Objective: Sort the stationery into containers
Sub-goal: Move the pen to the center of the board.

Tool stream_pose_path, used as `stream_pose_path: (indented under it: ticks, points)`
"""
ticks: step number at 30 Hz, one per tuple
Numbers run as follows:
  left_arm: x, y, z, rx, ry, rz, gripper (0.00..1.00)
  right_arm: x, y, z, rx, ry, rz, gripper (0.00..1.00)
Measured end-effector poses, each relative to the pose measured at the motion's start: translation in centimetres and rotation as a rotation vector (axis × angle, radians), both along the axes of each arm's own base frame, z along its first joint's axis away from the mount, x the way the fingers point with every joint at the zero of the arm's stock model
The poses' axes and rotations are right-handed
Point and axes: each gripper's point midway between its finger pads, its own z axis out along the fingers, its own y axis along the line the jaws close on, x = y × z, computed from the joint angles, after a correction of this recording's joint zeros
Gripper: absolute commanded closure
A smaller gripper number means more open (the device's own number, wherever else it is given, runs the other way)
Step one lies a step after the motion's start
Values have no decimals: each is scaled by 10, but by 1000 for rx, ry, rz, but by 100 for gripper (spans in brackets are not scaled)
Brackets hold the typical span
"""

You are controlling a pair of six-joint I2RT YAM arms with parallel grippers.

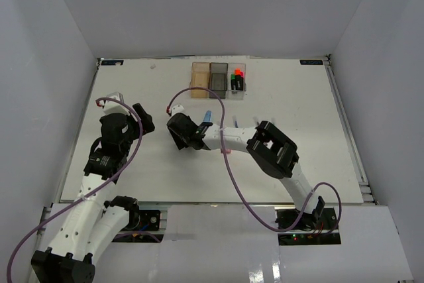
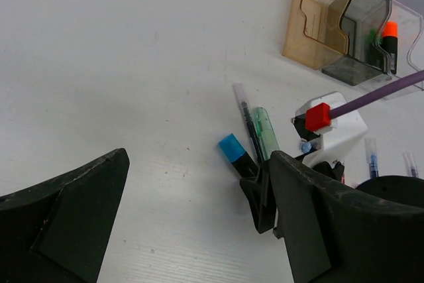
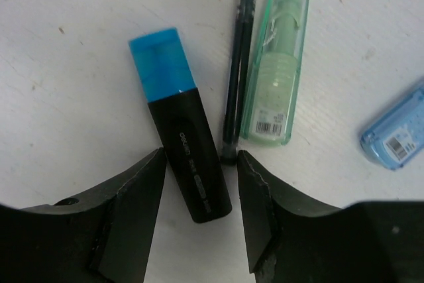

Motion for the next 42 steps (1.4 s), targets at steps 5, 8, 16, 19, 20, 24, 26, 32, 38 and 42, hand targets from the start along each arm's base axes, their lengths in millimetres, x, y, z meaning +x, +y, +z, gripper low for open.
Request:
stream_pose_path:
  ticks: [5,8,16,19,20,24,26,32,38,42]
  points:
    - [0,-1,-1,-2,4,-6,2,-8,-16,-1,-8,11,-17,49]
    - [1,-2,-2,-3,8,-12,2,-12,-23,-1,-10,14,-19,49]
    - [1,-4,-4,-4,17,-18,2,-20,-34,-2,-7,22,-8,52]
    - [1,-4,-4,-3,17,-19,2,-21,-33,-2,-7,17,10,48]
    - [1,-4,-4,-3,17,-19,2,-20,-32,-2,-10,14,24,48]
    - [1,-4,-4,-3,17,-19,2,-21,-30,-1,-28,0,90,49]
    - [1,-4,-4,-3,17,-20,2,-22,-27,-1,-36,-5,128,51]
    - [1,-4,-5,-4,18,-22,2,-25,-21,-1,-27,-2,182,66]
    - [1,-5,-5,-4,18,-23,2,-33,-29,-3,-7,-7,189,77]
    - [1,-5,-5,-5,19,-26,2,-51,-53,-4,-21,19,187,76]
